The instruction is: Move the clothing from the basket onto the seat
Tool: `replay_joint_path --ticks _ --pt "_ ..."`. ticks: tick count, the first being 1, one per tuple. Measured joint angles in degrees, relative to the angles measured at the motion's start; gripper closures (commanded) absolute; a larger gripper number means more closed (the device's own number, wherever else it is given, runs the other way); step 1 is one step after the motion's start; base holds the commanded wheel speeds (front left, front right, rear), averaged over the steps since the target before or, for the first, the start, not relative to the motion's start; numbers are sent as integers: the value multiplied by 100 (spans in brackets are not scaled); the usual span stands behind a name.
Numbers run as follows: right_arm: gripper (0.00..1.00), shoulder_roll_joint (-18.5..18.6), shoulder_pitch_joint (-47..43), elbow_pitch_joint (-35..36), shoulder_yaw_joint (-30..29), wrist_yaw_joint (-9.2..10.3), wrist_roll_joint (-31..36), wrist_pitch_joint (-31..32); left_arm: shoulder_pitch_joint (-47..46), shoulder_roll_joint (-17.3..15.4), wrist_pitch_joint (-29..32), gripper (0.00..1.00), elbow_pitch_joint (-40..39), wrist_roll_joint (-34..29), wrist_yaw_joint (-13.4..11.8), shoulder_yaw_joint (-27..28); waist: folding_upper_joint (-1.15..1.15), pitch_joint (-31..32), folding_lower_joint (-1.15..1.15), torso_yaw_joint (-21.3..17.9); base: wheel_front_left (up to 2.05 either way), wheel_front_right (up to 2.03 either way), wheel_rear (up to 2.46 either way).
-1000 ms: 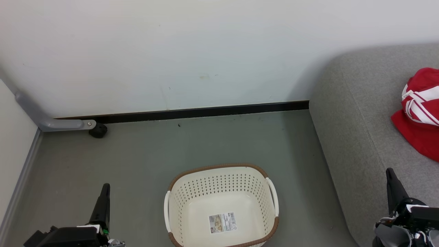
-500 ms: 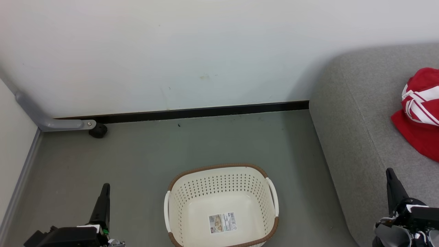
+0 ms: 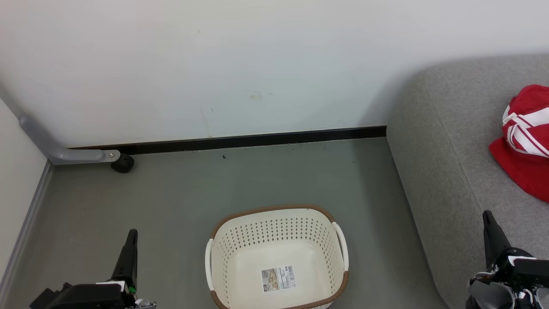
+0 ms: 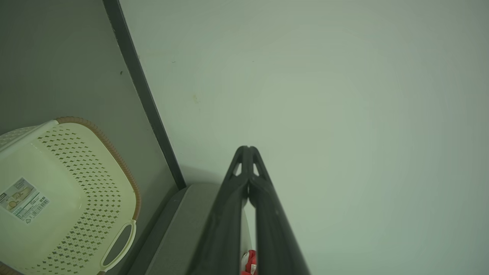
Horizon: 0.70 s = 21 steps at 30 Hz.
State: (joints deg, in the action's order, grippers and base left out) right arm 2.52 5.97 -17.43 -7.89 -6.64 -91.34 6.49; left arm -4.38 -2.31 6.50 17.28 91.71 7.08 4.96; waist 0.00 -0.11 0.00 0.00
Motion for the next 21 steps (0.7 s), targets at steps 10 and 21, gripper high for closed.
replay_joint_path --ticks 10,21 --pt "100 0 0 0 0 0 0 0 0 0 0 100 0 0 0 0 0 0 0 0 0 0 0" --pt "100 0 -1 0 1 0 0 0 0 0 0 100 0 0 0 0 0 0 0 0 0 0 0"
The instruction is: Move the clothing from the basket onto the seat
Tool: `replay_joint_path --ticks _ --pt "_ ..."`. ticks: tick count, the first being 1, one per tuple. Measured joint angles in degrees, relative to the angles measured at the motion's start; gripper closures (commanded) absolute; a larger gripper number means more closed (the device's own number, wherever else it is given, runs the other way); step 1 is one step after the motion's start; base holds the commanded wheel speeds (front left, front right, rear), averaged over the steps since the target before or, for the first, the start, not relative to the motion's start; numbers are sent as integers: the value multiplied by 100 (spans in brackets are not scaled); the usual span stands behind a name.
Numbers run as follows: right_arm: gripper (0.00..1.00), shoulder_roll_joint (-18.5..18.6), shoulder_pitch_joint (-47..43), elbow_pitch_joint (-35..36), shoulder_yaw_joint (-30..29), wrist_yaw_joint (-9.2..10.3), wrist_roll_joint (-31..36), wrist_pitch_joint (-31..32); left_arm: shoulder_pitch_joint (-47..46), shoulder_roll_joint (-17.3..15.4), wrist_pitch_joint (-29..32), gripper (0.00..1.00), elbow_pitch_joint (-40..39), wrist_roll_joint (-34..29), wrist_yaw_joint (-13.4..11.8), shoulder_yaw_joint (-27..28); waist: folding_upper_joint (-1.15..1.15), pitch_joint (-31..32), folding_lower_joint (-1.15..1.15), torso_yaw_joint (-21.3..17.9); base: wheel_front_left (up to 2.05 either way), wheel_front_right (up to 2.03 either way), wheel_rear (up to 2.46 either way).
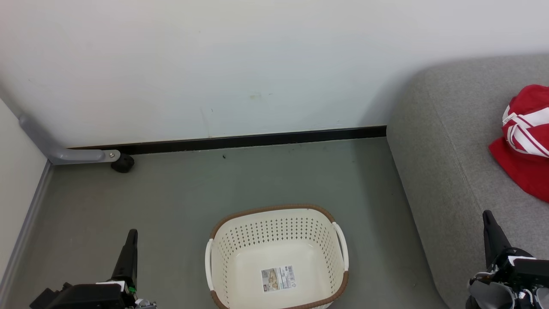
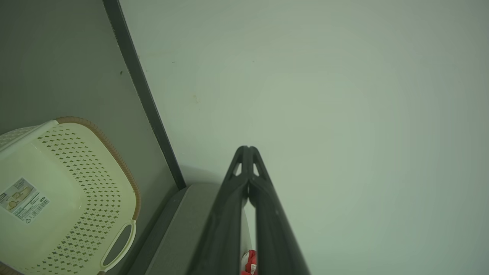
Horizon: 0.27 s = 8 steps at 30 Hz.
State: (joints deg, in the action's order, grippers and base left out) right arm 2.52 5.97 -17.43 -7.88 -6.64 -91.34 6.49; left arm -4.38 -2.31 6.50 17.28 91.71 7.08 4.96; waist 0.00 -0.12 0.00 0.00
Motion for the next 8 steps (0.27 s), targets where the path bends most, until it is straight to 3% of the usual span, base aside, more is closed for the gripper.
replay_joint_path --ticks 8 --pt "100 0 0 1 0 0 0 0 0 0 0 100 -1 0 0 0 0 0 0 0 0 0 0"
